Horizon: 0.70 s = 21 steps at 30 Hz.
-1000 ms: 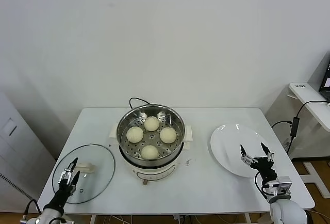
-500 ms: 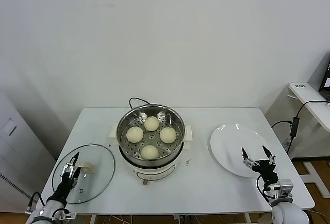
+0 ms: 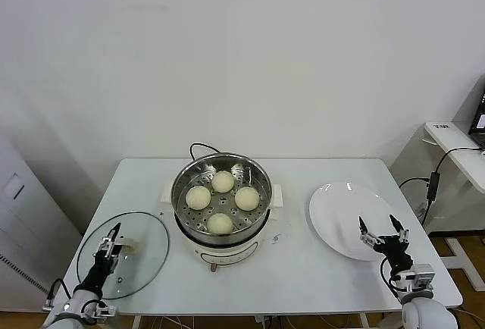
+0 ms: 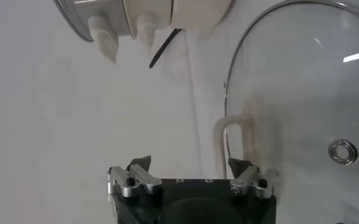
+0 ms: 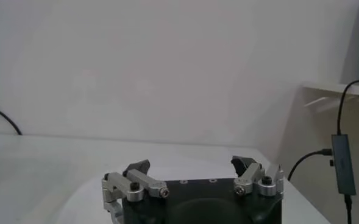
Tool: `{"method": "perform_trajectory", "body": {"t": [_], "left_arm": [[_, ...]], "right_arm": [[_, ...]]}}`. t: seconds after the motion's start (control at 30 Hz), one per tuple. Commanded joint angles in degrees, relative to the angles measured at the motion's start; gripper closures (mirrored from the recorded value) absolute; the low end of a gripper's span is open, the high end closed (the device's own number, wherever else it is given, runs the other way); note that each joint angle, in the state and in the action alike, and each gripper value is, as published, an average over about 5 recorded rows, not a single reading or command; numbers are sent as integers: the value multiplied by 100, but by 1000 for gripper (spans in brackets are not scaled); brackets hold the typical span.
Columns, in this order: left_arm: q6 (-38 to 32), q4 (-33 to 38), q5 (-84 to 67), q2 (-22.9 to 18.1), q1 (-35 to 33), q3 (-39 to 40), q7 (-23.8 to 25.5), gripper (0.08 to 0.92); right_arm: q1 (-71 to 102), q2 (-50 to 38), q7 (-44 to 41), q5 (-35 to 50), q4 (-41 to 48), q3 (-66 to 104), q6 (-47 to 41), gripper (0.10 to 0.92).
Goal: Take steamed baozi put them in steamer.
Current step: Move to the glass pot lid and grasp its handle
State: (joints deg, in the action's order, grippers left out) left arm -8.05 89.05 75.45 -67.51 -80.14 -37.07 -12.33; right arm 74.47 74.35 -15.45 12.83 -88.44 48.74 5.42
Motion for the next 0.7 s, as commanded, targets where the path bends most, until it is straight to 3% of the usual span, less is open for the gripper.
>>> {"method": "perform_trajectory", "body": {"t": [0.03, 0.5, 0.7], "left_arm": [[-27, -82, -110, -22, 95, 4, 41, 436], [-111, 367, -636, 51, 49, -171, -67, 842], [235, 836, -1120, 226, 24, -333, 359, 892]], "right_arm": [[-9, 1, 2, -1, 19, 9, 9, 203], [-43, 10, 8, 16, 54, -3, 19, 203], [-59, 10, 7, 20, 25, -16, 17, 203]]}}
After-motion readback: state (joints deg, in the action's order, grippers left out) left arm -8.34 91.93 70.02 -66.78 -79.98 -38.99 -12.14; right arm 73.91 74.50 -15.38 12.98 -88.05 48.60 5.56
